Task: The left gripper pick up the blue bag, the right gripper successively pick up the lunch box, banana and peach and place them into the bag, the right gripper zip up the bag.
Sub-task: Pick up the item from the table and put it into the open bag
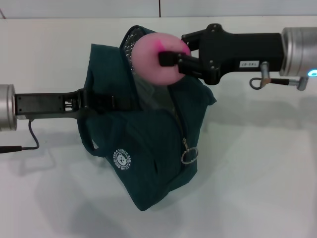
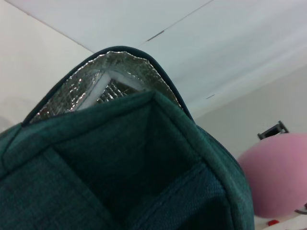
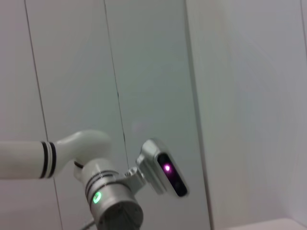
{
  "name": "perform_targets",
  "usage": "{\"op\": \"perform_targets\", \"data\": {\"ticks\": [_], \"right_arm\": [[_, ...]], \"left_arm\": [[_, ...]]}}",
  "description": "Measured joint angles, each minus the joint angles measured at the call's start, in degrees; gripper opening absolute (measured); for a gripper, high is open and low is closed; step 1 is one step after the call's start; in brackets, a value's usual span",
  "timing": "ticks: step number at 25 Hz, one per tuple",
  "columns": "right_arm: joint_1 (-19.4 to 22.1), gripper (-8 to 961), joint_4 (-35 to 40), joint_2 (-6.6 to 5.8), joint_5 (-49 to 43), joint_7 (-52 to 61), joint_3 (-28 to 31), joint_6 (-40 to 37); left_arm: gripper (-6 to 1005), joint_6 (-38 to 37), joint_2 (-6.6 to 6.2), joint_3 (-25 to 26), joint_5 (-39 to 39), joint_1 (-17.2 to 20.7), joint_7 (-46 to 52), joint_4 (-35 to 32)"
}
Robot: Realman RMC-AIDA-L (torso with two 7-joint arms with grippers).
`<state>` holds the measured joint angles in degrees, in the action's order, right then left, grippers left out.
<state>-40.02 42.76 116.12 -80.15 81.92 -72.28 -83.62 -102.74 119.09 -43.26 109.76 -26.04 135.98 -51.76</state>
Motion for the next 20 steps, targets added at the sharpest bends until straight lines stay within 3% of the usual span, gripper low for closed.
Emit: {"op": "perform_targets", "data": {"ticks": [7,13,18,20], "right_arm": [[-1.48,143,-2.18,-0.12,0.02,0.88,-1.48,1.97],[-3.40,170,-4.87,-0.32,-0.40,2.14,-2.91,2.96],[-3.47,384,-4.88,-0.42,-0.38,2.17,-3.37,3.01],[-3.31,600,-4.92,-0.44,-0.25,2.21,-3.24,3.05]], "left_arm": [[41,0.00,0.00,0.13,0.00,0.28,-0.24,0.00],[41,0.00,0.00,-0.02,0.00,0.25,-0.26,0.01],[41,0.00,0.00,-0.04,0.00,0.09,-0.28,0.06],[41,0.00,0.00,-0.08,0.00,0.05,-0.28,0.08]]}}
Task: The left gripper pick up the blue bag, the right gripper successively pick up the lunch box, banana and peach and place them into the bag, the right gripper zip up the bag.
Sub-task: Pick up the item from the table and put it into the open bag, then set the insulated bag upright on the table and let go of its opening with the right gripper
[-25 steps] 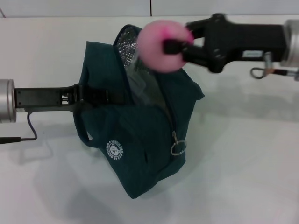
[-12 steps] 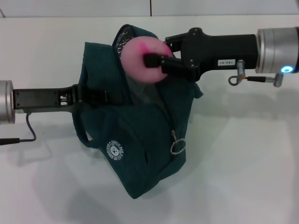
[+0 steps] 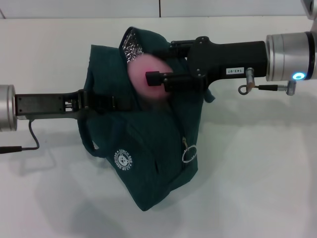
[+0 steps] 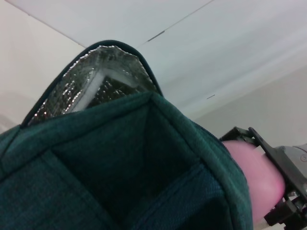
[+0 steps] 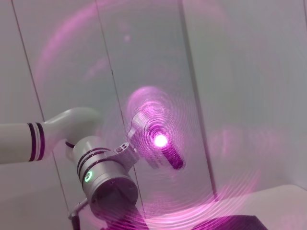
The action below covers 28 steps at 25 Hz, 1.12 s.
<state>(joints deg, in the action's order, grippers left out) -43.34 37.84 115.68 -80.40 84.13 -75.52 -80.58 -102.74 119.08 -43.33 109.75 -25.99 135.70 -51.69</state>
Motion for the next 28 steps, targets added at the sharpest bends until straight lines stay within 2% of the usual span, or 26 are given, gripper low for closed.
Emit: {"op": "perform_targets", "data": {"ticks": [8,13,15,21,23,28], "right_arm": [[0.71,675,0.52,-0.21,0.25,0.06,0.82,-0.37],[2.99,712,1.88,-0.54,0.28,0.14,5.25,-2.15],[3.95,711,2.28,-1.15,0.00,0.37,6.24,-2.52],[8.12,709,5.16,-4.54,-2.03,0.62,6.32,-3.95],[9.10,708,6.15,-5.31,-4.46,0.71,6.32,-4.28],[10.63,706,7.27,-6.06,-9.96,0.77,6.38,-4.90]], "left_arm": [[41,0.00,0.00,0.16,0.02,0.33,0.00,0.01],[41,0.00,-0.03,0.21,0.02,0.66,0.00,0.01],[41,0.00,-0.11,0.27,0.02,0.84,-0.04,0.01],[41,0.01,-0.22,0.24,0.02,0.95,-0.09,0.01],[41,0.01,-0.30,0.26,0.02,0.95,-0.09,0.01],[42,0.00,-0.42,0.28,0.03,0.96,-0.09,0.01]]}}
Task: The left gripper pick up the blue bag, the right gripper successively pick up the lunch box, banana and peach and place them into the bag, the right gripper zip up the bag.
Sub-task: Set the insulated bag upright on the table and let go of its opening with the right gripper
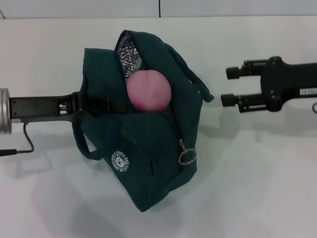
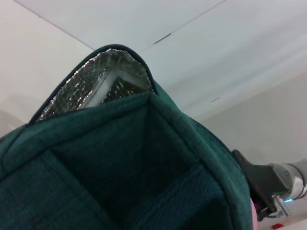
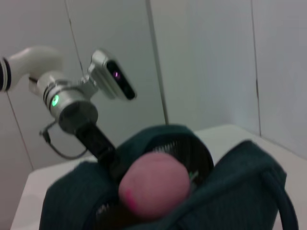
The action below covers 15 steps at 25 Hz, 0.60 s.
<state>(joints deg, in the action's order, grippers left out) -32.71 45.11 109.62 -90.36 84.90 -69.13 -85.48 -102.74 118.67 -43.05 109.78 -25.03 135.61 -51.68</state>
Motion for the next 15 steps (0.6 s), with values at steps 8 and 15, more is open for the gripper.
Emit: {"op": "perform_targets", "data": {"ticks": [8,15], "right_arm": [[-1.04,704,0.16,0.45,-1.49,-0.07,-0.22,1.27],[-3.00,701,0.11,1.98,-6.23,-0.01,-0.01,2.20]], "left_arm": [[42,0.00,0.01,-0.27,0.08,-0.40,0.00,0.00],[42,0.00,0.09,-0.28,0.08,-0.46,0.00,-0.01]]}}
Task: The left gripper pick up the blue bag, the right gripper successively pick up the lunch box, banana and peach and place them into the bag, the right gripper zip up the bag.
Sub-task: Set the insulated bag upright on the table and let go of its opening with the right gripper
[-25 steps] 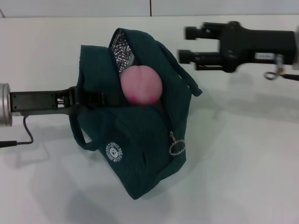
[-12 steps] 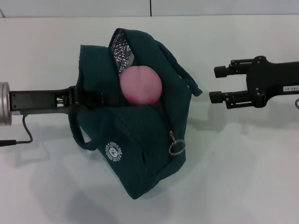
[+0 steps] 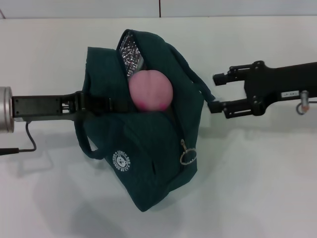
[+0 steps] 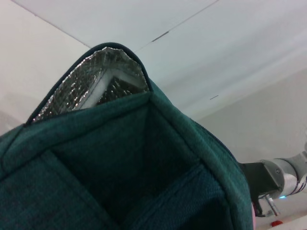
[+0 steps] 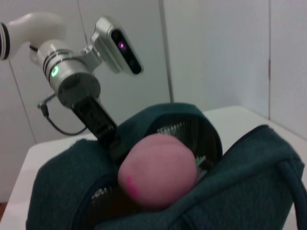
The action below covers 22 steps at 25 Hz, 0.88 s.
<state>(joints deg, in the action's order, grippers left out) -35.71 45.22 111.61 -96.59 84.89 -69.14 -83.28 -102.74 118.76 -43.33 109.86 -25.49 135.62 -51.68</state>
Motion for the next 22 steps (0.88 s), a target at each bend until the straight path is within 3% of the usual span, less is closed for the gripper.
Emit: {"op": "perform_targets", "data": {"ticks": [6,14,22], "right_arm": [[-1.56,699,-0.03,2.04,-4.31,0.02,-0.04,2.34],[-1.26,692,2.00,2.81,-4.86,-0.99,-0.03,3.17],[-1.59,508,2.12,3.00,-5.16,-2.36,-0.44,3.74]], "left_arm": [[42,0.00,0.06,0.00,-0.03,0.00,0.00,0.00],[42,0.00,0.00,0.17,-0.08,0.00,0.00,0.00],[42,0.00,-0.07,0.20,-0.10,0.00,-0.13,0.00]]}}
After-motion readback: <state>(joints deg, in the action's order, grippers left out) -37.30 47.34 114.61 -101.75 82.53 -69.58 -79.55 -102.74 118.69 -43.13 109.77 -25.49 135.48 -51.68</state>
